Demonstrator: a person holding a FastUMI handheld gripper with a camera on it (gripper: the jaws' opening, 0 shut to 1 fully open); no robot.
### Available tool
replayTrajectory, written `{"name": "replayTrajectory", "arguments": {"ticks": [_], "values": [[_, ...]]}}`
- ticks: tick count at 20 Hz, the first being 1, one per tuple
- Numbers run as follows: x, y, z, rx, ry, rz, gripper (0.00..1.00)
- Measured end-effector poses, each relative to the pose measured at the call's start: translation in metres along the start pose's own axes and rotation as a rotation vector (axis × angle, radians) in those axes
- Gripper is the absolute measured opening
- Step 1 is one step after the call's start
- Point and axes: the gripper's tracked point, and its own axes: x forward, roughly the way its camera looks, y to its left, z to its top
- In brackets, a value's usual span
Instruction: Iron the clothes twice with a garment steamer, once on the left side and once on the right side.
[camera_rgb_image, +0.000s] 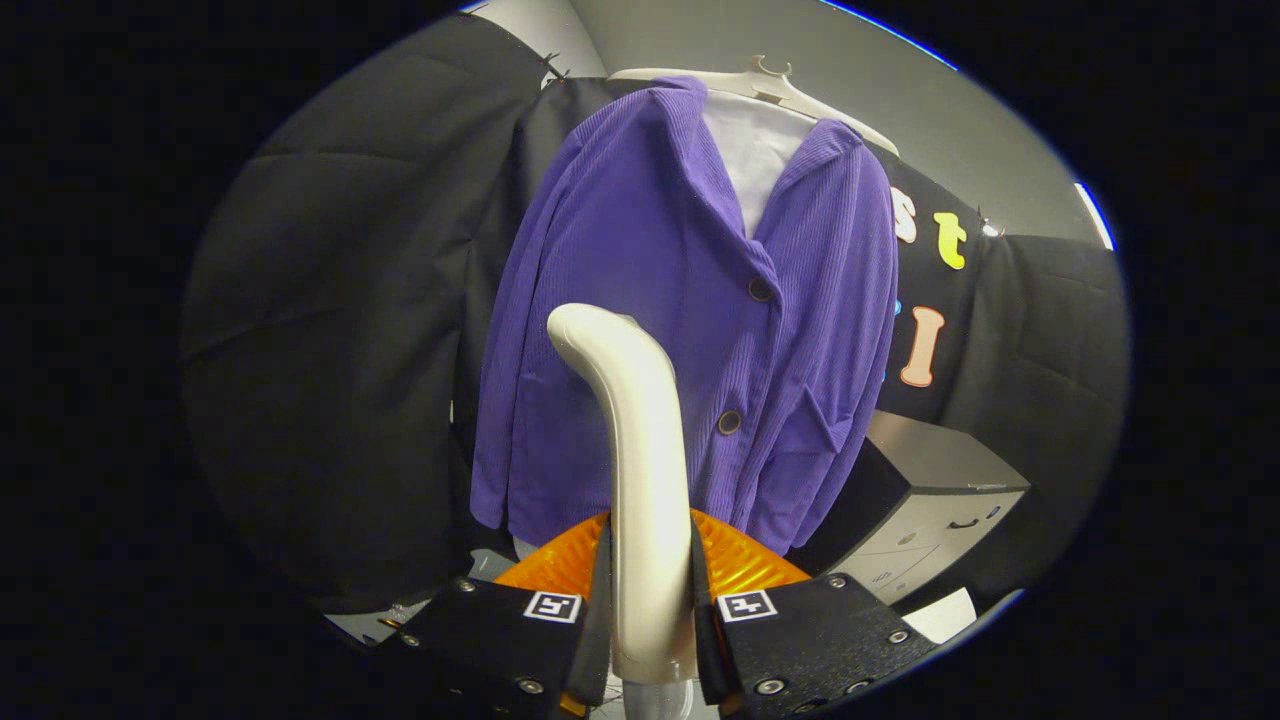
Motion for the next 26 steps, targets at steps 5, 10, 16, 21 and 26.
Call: {"name": "replayTrajectory", "arguments": {"ticks": [5, 10, 16, 21, 26], "values": [[0.003, 0.010, -0.035, -0.002, 0.074, 0.023, 0.36], [0.008, 0.016, -0.059, 0.002, 0.145, 0.056, 0.36], [-0.005, 0.001, -0.113, 0.022, 0.240, 0.068, 0.35], [-0.029, -0.040, -0.135, 0.111, 0.253, 0.076, 0.36], [-0.059, -0.107, -0.124, 0.233, 0.192, 0.059, 0.36]]}}
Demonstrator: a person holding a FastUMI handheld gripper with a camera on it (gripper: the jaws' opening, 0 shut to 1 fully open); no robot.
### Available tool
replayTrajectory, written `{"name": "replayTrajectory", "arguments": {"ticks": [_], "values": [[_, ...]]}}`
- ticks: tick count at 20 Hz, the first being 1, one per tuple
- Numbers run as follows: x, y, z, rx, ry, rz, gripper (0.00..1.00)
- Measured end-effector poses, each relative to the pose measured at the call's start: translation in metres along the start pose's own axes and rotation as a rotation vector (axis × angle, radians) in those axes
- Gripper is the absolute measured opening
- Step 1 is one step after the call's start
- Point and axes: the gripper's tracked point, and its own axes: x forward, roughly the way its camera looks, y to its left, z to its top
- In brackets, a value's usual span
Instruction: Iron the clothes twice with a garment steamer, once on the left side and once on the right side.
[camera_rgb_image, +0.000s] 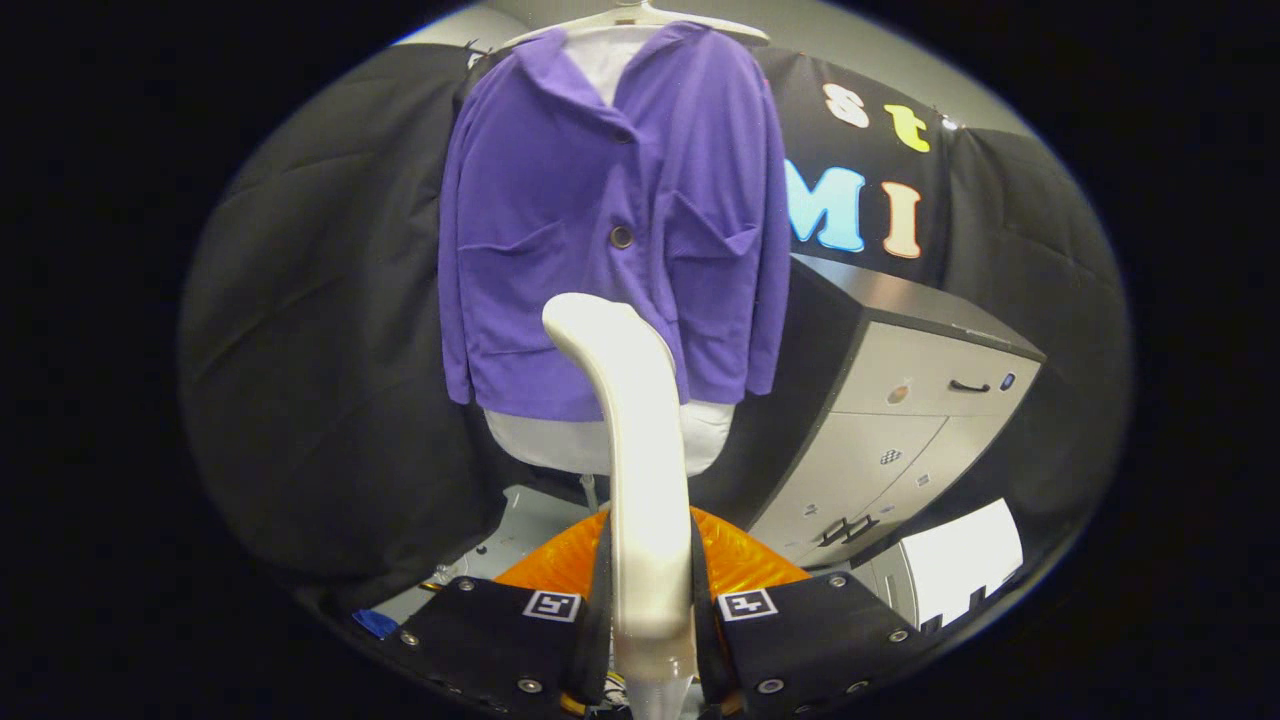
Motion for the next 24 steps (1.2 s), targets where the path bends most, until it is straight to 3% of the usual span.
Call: {"name": "replayTrajectory", "arguments": {"ticks": [5, 14, 18, 24], "values": [[-0.048, -0.057, 0.045, 0.093, -0.130, -0.032, 0.35], [-0.098, -0.164, 0.180, 0.047, -0.453, -0.119, 0.35], [-0.127, -0.192, 0.213, 0.072, -0.540, -0.104, 0.35], [-0.146, -0.205, 0.225, 0.021, -0.603, -0.036, 0.35]]}}
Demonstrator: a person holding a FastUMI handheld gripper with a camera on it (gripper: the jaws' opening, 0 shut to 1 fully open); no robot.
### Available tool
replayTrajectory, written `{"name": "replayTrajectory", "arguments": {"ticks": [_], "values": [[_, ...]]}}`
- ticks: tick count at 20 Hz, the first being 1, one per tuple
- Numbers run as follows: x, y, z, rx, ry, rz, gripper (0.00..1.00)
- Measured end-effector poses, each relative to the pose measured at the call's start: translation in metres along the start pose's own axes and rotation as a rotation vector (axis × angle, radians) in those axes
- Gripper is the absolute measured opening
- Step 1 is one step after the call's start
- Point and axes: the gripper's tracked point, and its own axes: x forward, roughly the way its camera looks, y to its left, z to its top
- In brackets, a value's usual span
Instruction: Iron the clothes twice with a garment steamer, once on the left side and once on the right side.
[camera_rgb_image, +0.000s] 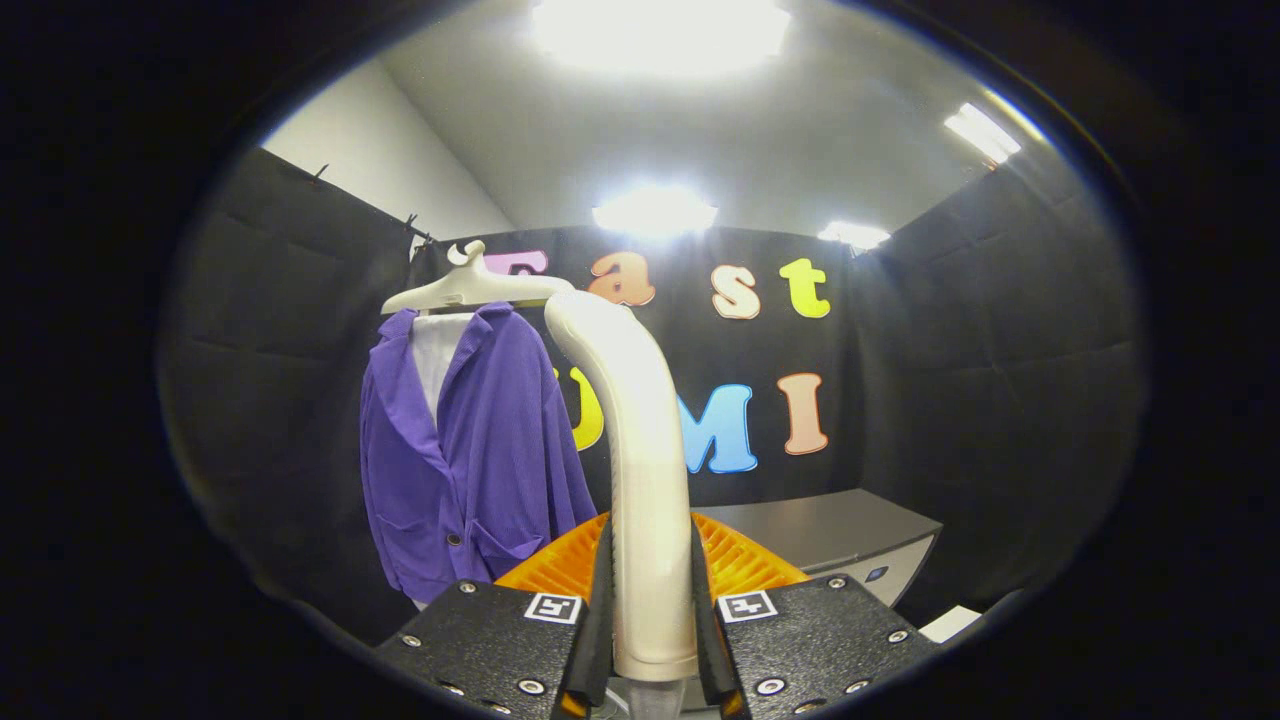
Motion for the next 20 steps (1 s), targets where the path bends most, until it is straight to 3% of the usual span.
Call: {"name": "replayTrajectory", "arguments": {"ticks": [9, 20], "values": [[-0.017, 0.016, -0.028, -0.068, -0.029, 0.099, 0.36], [-0.009, -0.017, -0.049, 0.013, 0.061, 0.065, 0.36]]}}
